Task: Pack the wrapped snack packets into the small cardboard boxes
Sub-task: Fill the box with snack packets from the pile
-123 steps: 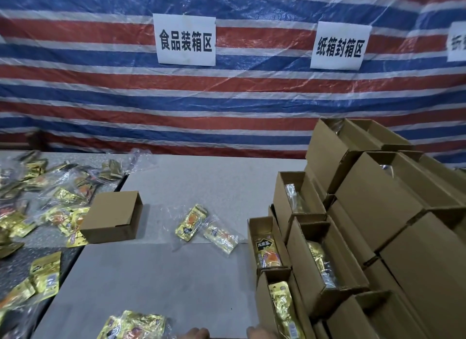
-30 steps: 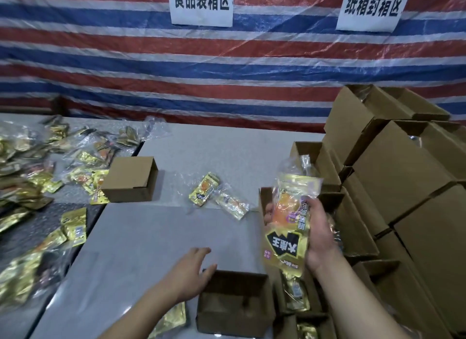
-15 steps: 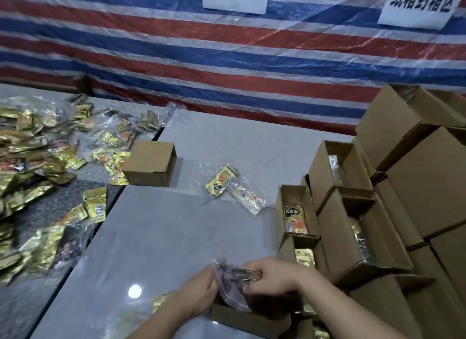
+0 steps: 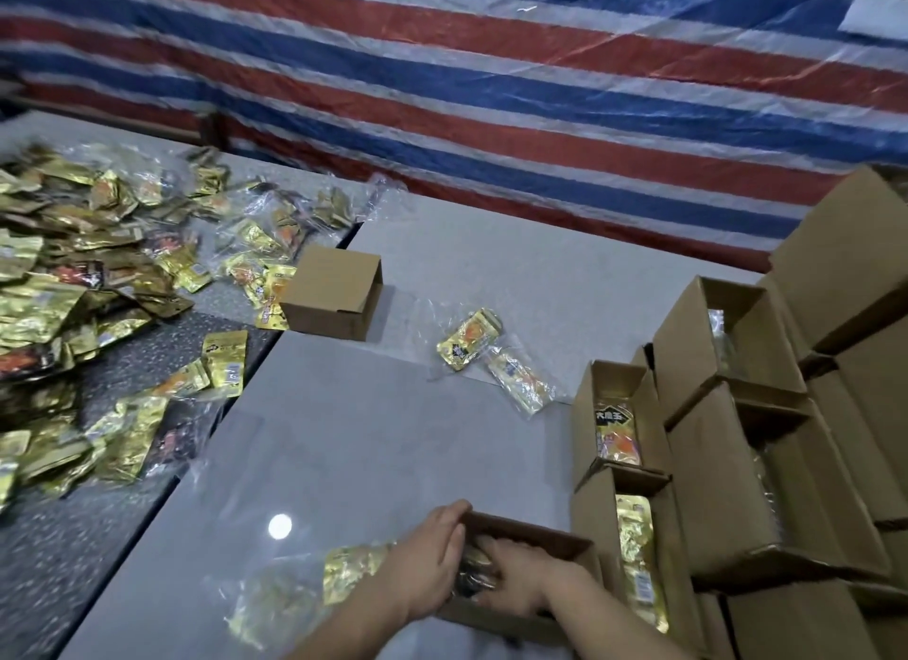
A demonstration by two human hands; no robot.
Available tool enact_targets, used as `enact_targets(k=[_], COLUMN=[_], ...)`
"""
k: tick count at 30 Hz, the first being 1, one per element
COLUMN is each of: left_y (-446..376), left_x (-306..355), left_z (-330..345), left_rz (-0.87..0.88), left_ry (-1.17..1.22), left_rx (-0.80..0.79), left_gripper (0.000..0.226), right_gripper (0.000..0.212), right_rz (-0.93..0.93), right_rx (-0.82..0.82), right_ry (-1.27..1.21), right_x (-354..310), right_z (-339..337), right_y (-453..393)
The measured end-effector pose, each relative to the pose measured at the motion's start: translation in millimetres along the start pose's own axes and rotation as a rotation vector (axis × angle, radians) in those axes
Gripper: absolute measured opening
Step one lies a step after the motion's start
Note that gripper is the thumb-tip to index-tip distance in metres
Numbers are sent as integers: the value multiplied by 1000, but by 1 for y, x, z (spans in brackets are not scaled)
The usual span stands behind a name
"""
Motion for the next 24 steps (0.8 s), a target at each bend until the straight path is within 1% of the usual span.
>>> enact_targets(k=[2,4,5,7,8,10,12,15,17,19,21,23,24], left_y=[1,1,0,0,-1,-2,-2,2,5,5,4,1,1], left_x=[1,4,6,8,8,8,8,6,6,6,6,7,7], left_z=[-2,-4,-5,-5,-4,-4,-3,0,1,1,0,-2,-2], left_rz=[-3,8,17,22,21,20,20,27,32,20,11,11,12], left_ry=[3,-1,-3,-7,-9,-18,-26,-47,-56,-45,-41,-39,-36], left_rx=[5,6,4,2,3,1,0,-26,-34,-31,-23,-23,-23], left_gripper=[45,45,44,44,44,45,45,45,45,45,45,46,46], right_gripper=[65,60,52,23,18,35,39,49,49,49,50,49,46], right_rz=[27,48,52,54,55,93,71,61,127,165,154,116,135], right_rx=[13,-2,-4,35,42,-5,-100,-175,-153,-163,-155,-69,-31], right_ry=[-259,-374,-369,-310,-288,-248,-196,-240,-346,-358,-344,-304,-301], right_x=[5,10,12,15,15,12,5,-6,-4,0,5,4,8], right_z=[5,6,3,-6,-10,-10,7,35,41,42,37,18,11], right_y=[1,2,2,4,7,11,5,0,-1,1,1,5,6])
Point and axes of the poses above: each hand's wrist, its own y-axis away from the middle knuckle, its own z-axis out of the palm, x = y × z, the point moved 8 cm from there along -y, towards the middle knuckle, and after that the axes turned 7 degrees about x, right-handed, at the moved point
